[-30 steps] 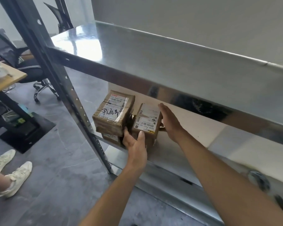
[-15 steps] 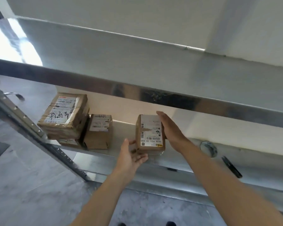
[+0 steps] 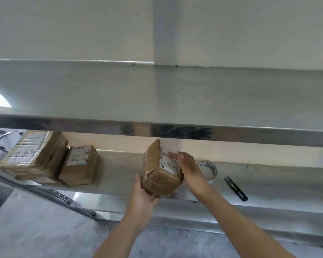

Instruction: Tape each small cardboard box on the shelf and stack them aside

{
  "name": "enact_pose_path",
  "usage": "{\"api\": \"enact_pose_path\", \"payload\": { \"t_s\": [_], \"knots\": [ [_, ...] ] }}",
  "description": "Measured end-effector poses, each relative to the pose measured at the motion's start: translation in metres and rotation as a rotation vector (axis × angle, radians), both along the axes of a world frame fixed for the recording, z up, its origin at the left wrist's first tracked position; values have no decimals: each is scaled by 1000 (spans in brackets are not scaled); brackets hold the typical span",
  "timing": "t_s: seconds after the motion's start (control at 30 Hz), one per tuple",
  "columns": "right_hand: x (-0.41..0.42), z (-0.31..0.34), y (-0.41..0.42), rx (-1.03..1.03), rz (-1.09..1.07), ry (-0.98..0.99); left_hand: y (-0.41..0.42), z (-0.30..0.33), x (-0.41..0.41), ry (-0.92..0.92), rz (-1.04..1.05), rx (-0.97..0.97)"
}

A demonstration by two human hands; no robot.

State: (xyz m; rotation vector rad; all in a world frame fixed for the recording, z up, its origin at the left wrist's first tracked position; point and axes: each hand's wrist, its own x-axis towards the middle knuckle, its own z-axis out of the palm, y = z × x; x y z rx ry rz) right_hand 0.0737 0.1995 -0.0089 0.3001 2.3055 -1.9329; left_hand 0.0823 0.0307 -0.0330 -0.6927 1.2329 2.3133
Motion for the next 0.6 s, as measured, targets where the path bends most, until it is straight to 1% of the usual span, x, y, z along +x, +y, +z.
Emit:
{"api": "enact_pose_path", "payload": {
  "t_s": [0.1,0.2,0.3,0.43,0.6],
  "knots": [
    [8,8,15,-81,-59,-9,11,3,2,71,23,-6],
    [17,3,23,2,-24,-7,19,4,4,115,18,-56],
    [24,-9,25,-38,-28,-47,22,6,4,116,18,-83],
    [35,-6,24,-33,-22,8,24,7,4,93,13,-95],
    [42,-1,21,3,-24,32,20,3,5,172,36,-120]
  ]
}}
